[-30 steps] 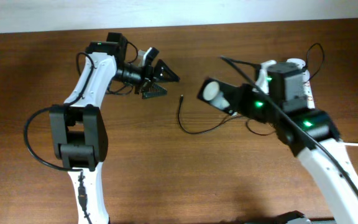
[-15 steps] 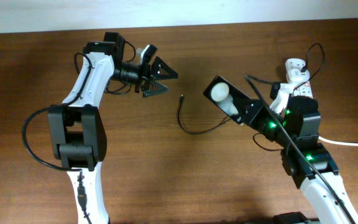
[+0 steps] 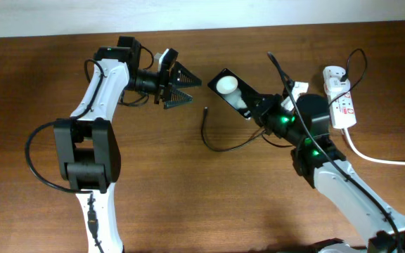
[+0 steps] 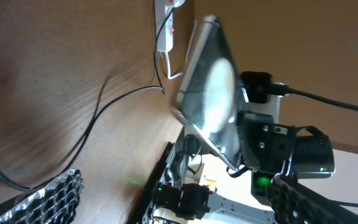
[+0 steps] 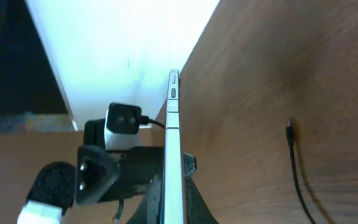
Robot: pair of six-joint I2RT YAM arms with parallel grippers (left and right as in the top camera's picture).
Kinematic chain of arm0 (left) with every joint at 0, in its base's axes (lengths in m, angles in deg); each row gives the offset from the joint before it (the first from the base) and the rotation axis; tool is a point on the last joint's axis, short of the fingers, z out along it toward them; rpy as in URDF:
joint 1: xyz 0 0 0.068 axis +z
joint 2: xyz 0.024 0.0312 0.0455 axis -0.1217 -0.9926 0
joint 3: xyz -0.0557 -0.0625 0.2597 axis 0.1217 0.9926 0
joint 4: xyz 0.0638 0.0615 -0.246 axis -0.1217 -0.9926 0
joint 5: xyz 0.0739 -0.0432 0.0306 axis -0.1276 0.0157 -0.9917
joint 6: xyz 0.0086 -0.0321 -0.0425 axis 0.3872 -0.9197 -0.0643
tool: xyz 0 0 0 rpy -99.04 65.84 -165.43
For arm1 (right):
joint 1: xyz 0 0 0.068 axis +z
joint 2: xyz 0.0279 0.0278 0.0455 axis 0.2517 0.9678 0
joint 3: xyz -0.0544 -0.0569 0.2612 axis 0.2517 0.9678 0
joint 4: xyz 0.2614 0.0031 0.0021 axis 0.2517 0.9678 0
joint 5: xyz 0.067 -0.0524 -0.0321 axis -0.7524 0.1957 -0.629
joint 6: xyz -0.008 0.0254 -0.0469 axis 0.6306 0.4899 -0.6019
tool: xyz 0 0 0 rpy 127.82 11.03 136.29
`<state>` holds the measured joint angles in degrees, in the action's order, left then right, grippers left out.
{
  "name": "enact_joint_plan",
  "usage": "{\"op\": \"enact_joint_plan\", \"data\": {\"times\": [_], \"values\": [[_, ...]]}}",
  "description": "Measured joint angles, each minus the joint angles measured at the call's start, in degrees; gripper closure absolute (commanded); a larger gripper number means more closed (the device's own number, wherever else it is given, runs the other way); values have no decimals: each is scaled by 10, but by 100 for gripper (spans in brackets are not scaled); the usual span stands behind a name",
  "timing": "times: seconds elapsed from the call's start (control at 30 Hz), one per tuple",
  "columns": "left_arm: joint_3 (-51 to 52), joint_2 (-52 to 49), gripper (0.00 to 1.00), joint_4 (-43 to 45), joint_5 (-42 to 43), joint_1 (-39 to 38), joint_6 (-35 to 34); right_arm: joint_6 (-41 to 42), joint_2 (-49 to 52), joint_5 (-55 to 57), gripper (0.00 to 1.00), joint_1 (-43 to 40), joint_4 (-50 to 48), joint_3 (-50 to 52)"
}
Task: Plug charger to phone and switch on socket
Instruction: 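Bring the left gripper to the phone's bottom edge held by right gripper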
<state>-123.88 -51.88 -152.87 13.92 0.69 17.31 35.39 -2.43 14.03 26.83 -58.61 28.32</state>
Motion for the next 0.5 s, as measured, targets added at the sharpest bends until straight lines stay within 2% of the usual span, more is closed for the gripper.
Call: {"op": "enact_joint_plan", "data": {"times": [0.33, 0.5], "values": [[0, 0, 1, 12, 21, -7, -3, 94, 8, 149, 96, 70, -29, 0], [0, 0, 1, 49, 26, -9, -44, 126, 8, 196, 96, 84, -32, 0]]}}
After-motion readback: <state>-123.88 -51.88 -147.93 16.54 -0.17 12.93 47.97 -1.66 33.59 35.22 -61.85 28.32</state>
